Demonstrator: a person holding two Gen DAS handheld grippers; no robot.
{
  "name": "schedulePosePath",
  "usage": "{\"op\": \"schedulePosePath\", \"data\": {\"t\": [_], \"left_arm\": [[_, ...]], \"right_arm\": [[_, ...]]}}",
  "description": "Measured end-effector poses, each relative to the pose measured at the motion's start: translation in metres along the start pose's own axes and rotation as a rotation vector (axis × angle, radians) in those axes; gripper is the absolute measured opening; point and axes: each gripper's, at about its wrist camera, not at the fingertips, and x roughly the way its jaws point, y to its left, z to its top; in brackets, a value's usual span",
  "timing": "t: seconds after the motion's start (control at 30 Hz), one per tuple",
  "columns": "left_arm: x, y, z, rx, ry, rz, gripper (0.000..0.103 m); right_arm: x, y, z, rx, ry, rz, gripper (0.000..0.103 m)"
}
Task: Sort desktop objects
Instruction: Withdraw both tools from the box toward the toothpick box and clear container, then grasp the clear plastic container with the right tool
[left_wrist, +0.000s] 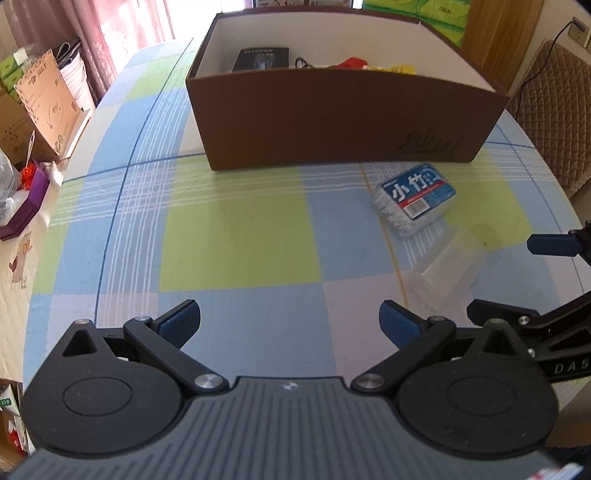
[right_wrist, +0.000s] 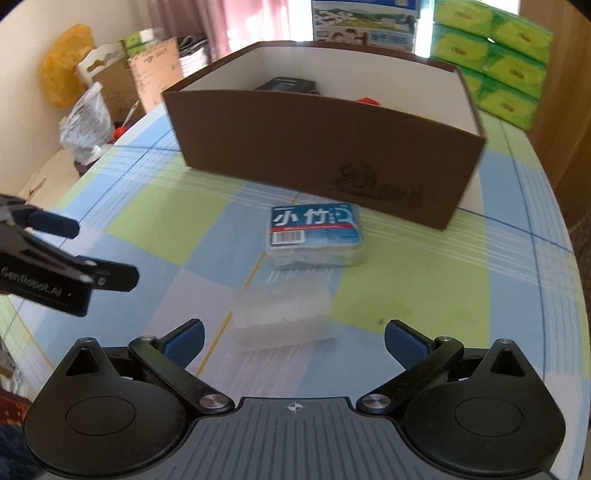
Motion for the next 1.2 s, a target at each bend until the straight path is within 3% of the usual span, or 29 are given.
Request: {"op": "schedulePosePath", "data": {"t": [0.17, 0.23, 0.47, 0.6, 0.93, 1.2], "left_arm": [[0.012, 0.005, 0.001, -0.002, 0.014, -0.001, 0.102], [0.015, 0.005, 0.002, -0.002, 0.018, -0.004, 0.102], [0.027, 0.003, 0.009, 0.016, 0.032, -0.017, 0.102], [0.033, 0.000, 0.014, 0.037, 0.035, -0.031, 0.102], [0.045, -0.020, 0.028, 0.138, 0.023, -0.113, 0.102], [0.058, -0.048, 0.052, 0.301, -0.033, -0.208, 0.102]], "right_arm": [[0.012, 0.006, -0.001, -0.058, -0.014, 0.005, 0.099], [0.017, 0.006, -0.002, -0.069, -0.011, 0.009, 0.091], [0.033, 0.002, -0.002, -0.077, 0.018, 0.016, 0.084], [0.037, 0.001, -0.003, -0.091, 0.034, 0.017, 0.070], [0.024, -0.041, -0.010, 0.013, 0.051, -0.063, 0.070], [0.012, -0.084, -0.013, 0.131, 0.051, -0.164, 0.070]]}}
